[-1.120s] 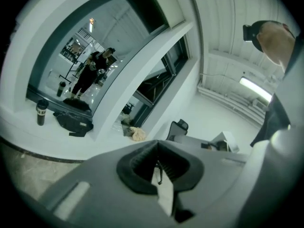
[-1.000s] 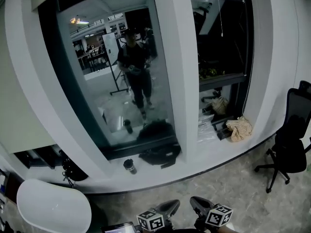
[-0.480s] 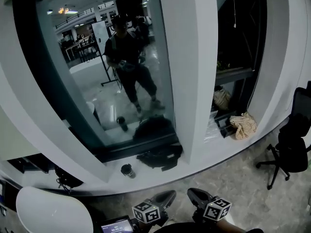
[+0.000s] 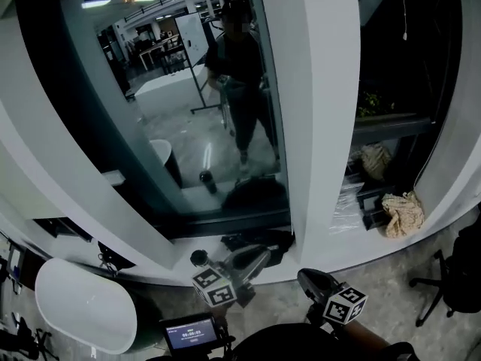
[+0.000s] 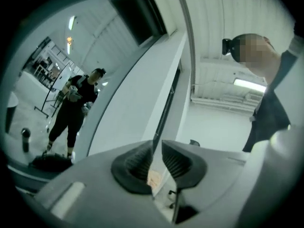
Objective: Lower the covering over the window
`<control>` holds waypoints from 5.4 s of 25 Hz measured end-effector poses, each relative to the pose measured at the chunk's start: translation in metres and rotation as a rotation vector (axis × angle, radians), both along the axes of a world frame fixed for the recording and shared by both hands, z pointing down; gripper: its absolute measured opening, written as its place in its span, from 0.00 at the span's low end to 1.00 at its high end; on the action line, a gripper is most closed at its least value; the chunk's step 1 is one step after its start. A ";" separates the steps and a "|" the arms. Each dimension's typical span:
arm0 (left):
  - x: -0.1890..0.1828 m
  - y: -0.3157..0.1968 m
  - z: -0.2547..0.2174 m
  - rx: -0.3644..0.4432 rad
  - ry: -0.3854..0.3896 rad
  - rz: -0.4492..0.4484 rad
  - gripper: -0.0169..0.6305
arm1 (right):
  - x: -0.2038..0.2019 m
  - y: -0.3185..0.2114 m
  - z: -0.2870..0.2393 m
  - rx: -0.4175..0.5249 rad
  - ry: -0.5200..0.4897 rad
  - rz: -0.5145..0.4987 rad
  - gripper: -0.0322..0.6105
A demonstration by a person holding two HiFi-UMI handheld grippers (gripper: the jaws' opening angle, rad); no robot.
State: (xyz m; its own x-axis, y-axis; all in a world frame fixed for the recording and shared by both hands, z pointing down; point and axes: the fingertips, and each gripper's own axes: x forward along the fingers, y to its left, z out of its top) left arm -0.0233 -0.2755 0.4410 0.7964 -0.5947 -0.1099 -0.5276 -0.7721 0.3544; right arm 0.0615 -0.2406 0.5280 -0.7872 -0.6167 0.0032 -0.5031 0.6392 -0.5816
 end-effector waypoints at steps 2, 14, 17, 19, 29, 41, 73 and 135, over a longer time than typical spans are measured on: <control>0.009 -0.027 -0.028 0.061 -0.007 -0.047 0.13 | 0.006 -0.016 -0.003 0.031 0.010 -0.058 0.11; 0.040 -0.141 -0.156 0.308 0.009 -0.050 0.16 | 0.018 -0.064 0.007 0.042 0.025 -0.087 0.11; 0.048 -0.172 -0.179 0.337 0.028 0.017 0.19 | 0.018 -0.070 0.008 0.037 0.031 -0.012 0.11; 0.055 -0.184 -0.189 0.329 0.078 0.101 0.25 | 0.021 -0.074 0.011 0.028 0.032 0.041 0.11; 0.061 -0.217 -0.190 0.314 0.155 0.190 0.04 | 0.038 -0.090 0.024 -0.020 0.045 0.216 0.11; 0.045 -0.185 -0.048 0.368 -0.325 0.056 0.04 | 0.030 -0.100 -0.012 0.084 0.086 0.224 0.09; 0.007 -0.048 0.178 -0.173 -0.256 0.188 0.05 | -0.023 -0.116 -0.228 0.677 0.227 0.214 0.07; 0.069 -0.032 0.216 -0.261 -0.436 0.299 0.05 | -0.024 -0.116 -0.294 0.720 0.224 0.322 0.08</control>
